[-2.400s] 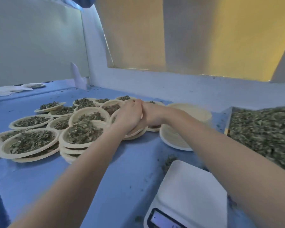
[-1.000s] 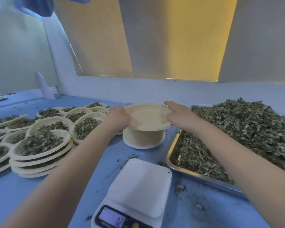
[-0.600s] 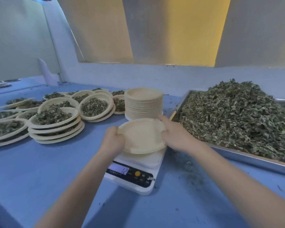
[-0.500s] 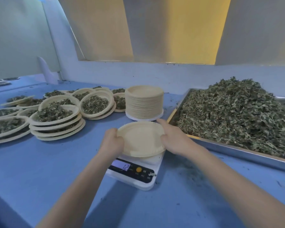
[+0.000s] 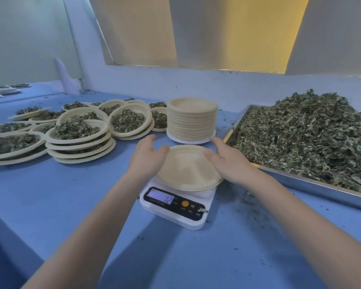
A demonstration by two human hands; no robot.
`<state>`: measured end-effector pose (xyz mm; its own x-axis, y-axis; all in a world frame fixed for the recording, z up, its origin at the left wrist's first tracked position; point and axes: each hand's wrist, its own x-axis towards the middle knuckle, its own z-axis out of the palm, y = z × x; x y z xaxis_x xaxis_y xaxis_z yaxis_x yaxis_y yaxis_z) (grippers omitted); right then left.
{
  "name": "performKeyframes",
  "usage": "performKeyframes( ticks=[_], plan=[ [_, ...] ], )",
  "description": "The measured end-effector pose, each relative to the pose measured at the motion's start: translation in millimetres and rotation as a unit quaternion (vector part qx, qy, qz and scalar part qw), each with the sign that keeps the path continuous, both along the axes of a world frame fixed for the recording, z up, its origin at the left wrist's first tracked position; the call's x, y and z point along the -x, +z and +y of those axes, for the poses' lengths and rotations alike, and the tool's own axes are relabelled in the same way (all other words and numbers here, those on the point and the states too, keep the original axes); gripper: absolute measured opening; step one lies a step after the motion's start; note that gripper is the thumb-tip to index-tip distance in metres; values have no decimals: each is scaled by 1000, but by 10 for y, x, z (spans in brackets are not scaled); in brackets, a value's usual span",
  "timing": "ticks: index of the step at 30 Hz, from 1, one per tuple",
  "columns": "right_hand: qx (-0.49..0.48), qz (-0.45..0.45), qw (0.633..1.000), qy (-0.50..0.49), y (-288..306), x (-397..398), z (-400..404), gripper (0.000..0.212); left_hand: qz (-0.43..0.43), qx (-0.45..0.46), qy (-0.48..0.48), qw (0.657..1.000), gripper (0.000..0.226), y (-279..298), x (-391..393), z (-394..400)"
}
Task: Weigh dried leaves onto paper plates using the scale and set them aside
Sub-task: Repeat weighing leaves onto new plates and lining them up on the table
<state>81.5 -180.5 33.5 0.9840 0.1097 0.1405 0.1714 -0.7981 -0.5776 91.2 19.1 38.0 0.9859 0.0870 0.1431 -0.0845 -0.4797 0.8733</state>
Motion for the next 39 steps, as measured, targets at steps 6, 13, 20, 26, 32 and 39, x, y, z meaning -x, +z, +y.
performKeyframes(
  ticks=[6, 13, 20, 26, 32, 39],
  plan=[
    [-20, -13, 1000, 7, 54, 6, 81, 57, -16, -14, 6, 1000, 54, 31, -70, -38],
    [4, -16, 1000, 8, 73, -3, 114, 56, -8, -8, -7, 1000, 51, -21, -82, -20],
    [12, -25, 1000, 11, 57, -23, 135, 54, -11, -4, -7, 1000, 51, 0, -61, -5],
    [-2, -38, 999, 4, 113, -55, 29, 54, -100, -49, -20, 994, 49, 178, 15, -297],
    [58, -70, 996, -22, 241, 26, -327, 44, -149, -76, -146, 975, 43, 279, 172, -1226],
    [154, -5, 977, -148, 277, 203, -1387, 51, -61, -180, -226, 955, 45, 259, 46, -2207]
  ],
)
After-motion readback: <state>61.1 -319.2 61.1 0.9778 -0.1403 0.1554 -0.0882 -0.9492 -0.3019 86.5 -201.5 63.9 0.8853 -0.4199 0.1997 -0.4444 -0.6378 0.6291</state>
